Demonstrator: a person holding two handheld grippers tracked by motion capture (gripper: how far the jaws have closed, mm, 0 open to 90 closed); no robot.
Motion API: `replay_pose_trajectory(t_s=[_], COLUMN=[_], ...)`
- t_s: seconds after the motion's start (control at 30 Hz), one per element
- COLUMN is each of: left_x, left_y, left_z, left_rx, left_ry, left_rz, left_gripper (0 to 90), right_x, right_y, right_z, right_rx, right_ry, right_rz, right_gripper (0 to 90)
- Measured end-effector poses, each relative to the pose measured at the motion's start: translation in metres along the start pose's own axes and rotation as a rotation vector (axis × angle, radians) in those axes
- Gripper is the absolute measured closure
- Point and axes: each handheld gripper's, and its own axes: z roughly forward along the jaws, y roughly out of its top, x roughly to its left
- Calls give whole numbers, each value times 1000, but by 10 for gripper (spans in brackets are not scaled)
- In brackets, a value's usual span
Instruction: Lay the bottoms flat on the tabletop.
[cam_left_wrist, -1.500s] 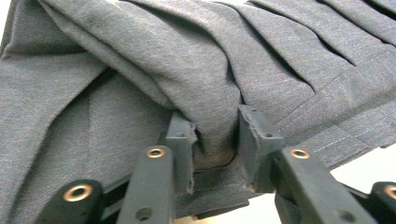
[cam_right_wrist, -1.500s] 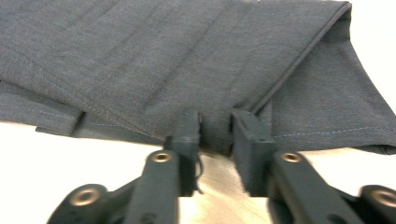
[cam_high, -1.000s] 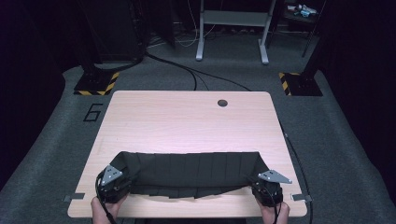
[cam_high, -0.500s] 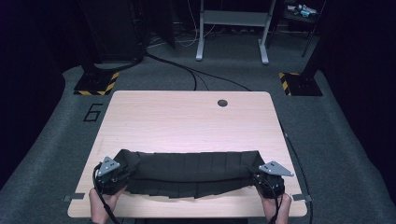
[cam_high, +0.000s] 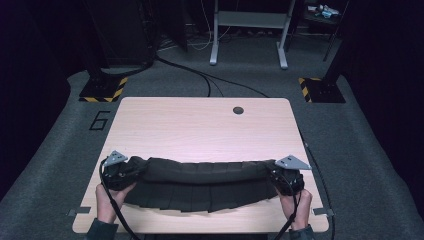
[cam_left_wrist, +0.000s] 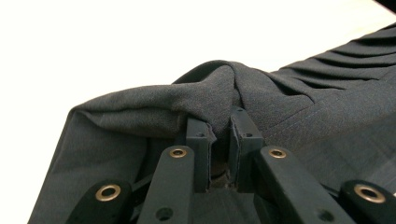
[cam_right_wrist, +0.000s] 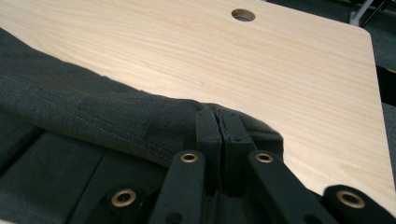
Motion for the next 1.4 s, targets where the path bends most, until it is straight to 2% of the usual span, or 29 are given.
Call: replay_pose_trajectory(t_s=[0.3,0.33,0.5,0.57,0.6,0.7,0.83,0.9,0.93,0.97,1.0,1.03,1.07,1.1,1.2,1.3,1.4], left_x=[10,11,22,25,26,31,42,48,49,50,51,51,51,50,47,46,46], left_y=[25,28,44,49,53,62,72,76,77,78,78,77,76,75,74,73,71], left_z=[12,15,29,36,41,52,70,81,85,90,96,98,101,102,100,99,94], left_rx=[36,29,57,54,53,72,84,105,113,121,131,151,167,163,149,161,144], left_ry=[-7,-4,-12,-10,-15,-9,3,14,23,39,34,34,36,34,45,64,85], left_rz=[9,7,-12,-23,-46,-52,-71,-81,-82,-77,-60,-52,-50,-44,-32,-8,-9], left_gripper=[804,804,801,800,800,795,786,763,703,653,552,431,375,321,260,225,202], right_x=[-12,-13,-22,-27,-30,-39,-49,-53,-55,-55,-55,-55,-55,-52,-47,-47,-48], right_y=[28,31,48,56,60,71,83,89,91,91,92,92,91,89,84,75,65], right_z=[20,23,43,54,60,81,105,116,124,128,133,139,141,144,145,147,145], right_rx=[37,43,81,99,117,164,201,211,220,225,232,255,261,263,256,272,272], right_ry=[-7,-9,-10,-4,-2,2,3,-9,-14,-18,-30,-16,-8,-13,-22,18,52], right_rz=[-18,-17,-2,7,24,51,86,99,103,106,104,107,98,99,102,106,124], right_gripper=[883,883,883,882,882,881,880,875,865,849,749,665,594,489,378,308,247])
